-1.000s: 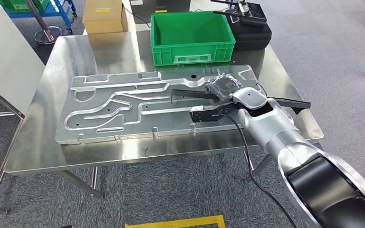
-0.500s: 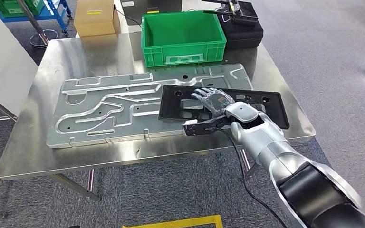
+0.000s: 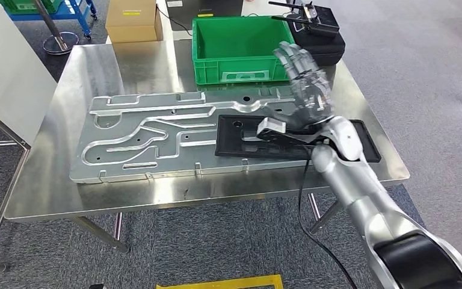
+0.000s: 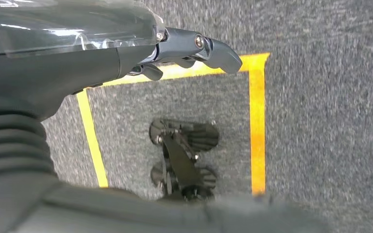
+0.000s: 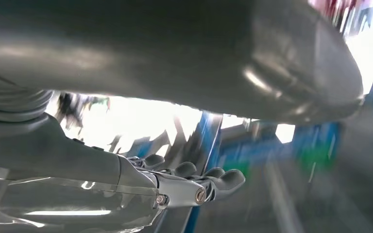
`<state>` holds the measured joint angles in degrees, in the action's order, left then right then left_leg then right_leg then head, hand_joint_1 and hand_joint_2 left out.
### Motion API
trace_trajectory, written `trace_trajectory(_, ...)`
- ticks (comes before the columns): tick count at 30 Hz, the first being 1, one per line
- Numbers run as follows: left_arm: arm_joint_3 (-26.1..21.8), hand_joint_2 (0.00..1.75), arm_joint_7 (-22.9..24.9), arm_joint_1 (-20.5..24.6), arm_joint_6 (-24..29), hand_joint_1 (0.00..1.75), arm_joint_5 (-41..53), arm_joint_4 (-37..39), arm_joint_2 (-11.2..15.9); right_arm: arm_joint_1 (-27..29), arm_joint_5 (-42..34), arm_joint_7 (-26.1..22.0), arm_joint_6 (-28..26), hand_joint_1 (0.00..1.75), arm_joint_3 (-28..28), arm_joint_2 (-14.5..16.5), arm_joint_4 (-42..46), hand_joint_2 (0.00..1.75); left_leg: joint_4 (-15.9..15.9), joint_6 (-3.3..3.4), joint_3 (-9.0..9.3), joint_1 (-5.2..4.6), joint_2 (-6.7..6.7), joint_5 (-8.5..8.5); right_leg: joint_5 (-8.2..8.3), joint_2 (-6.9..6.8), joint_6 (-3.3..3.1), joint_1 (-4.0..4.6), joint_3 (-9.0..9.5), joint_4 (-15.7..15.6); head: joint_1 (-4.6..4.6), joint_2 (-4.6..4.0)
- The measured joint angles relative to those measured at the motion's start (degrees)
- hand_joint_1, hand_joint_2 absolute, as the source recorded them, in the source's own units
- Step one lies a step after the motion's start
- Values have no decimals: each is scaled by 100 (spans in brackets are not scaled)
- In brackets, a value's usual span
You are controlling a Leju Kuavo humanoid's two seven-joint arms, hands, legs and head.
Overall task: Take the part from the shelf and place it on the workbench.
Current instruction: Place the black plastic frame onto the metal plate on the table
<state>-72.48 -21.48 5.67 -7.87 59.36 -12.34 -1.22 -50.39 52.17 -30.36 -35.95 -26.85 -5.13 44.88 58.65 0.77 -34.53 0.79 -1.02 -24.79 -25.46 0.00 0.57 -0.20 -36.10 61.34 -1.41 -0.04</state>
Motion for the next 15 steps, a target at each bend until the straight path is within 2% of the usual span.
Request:
trace_trajectory(1,-1,0,-19,-17,-31,0,-23,5,-12,234,105,79,-102,0,197,-192,531,0,1,-19,-1,-1,-17,-6,40,-11,-27,26,93,-200,2,0)
trace_trajectory(3,-4,0,-55,-52,-73,0,-90,10,-34,880,336,107,-298,0,700,-564,1563,0,-12,-70,10,6,-43,-15,25,-27,-62,62,143,-306,2,0)
trace_trajectory(5,-21,0,-83,-88,-86,0,-175,12,-51,1757,398,-115,-400,0,1452,-835,2537,0,43,-114,19,8,-16,-111,44,-72,-106,34,218,-378,5,0)
trace_trajectory(7,-60,0,-98,-121,-85,0,-263,13,-69,2792,227,-436,-422,0,2439,-944,3394,0,471,-142,-110,0,43,-456,65,-131,-152,3,286,-440,20,0)
trace_trajectory(9,-117,0,-98,-149,-83,0,-335,13,-91,3899,5,-652,-421,0,3436,-954,4039,0,1210,-163,-377,0,67,-892,55,-182,-176,11,289,-439,28,0)
trace_trajectory(10,-146,0,-92,-169,-76,0,-364,13,-97,4393,-61,-718,-391,0,3892,-940,4276,0,1468,-172,-463,1,70,-1003,50,-196,-179,12,273,-429,27,0)
trace_trajectory(11,-172,0,-84,-192,-65,0,-386,13,-102,4816,-100,-771,-334,0,4301,-912,4443,0,1529,-176,-454,2,72,-1003,47,-191,-180,9,252,-417,28,0)
trace_trajectory(12,-197,0,-69,-213,-47,0,-402,13,-103,5159,-115,-816,-259,0,4689,-861,4553,0,1350,-172,-324,2,73,-894,47,-170,-178,5,235,-404,31,0)
trace_trajectory(13,-222,0,-53,-225,-27,0,-417,13,-103,5446,-104,-845,-173,0,5042,-789,4607,0,982,-158,-97,2,70,-722,45,-143,-172,0,224,-389,31,0)
trace_trajectory(15,-270,0,-26,-225,17,0,-427,13,-103,5868,-53,-901,-5,0,5686,-589,4582,0,202,-108,344,-11,51,-486,42,-90,-136,5,212,-347,28,0)
